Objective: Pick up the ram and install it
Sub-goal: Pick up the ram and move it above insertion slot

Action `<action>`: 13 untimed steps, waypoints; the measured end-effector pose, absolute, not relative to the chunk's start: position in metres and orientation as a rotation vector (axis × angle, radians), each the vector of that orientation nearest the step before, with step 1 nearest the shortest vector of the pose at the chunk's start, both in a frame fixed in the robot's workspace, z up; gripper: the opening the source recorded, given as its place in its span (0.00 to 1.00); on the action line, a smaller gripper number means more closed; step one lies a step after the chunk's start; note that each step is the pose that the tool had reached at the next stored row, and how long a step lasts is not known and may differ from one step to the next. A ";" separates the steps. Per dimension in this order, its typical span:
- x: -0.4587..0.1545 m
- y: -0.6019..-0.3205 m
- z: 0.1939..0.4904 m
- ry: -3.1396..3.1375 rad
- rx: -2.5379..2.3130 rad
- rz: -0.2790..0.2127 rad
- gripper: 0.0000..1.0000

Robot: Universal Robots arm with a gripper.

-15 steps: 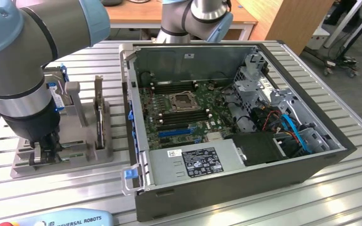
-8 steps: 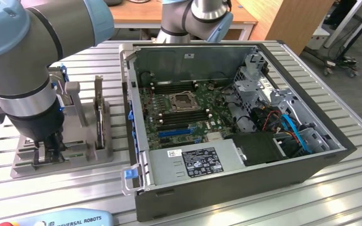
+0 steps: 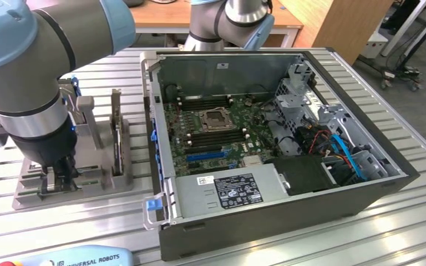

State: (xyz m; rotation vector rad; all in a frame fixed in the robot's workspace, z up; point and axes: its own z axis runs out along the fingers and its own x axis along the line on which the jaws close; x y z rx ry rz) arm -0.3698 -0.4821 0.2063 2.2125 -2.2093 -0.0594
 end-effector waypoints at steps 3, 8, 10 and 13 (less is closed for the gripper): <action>-0.370 -0.482 0.204 -2.209 2.212 -0.059 0.35; -0.370 -0.482 0.202 -2.209 2.212 -0.059 0.35; -0.370 -0.482 0.202 -2.209 2.212 -0.059 0.35; -0.370 -0.483 0.202 -2.209 2.213 -0.059 0.35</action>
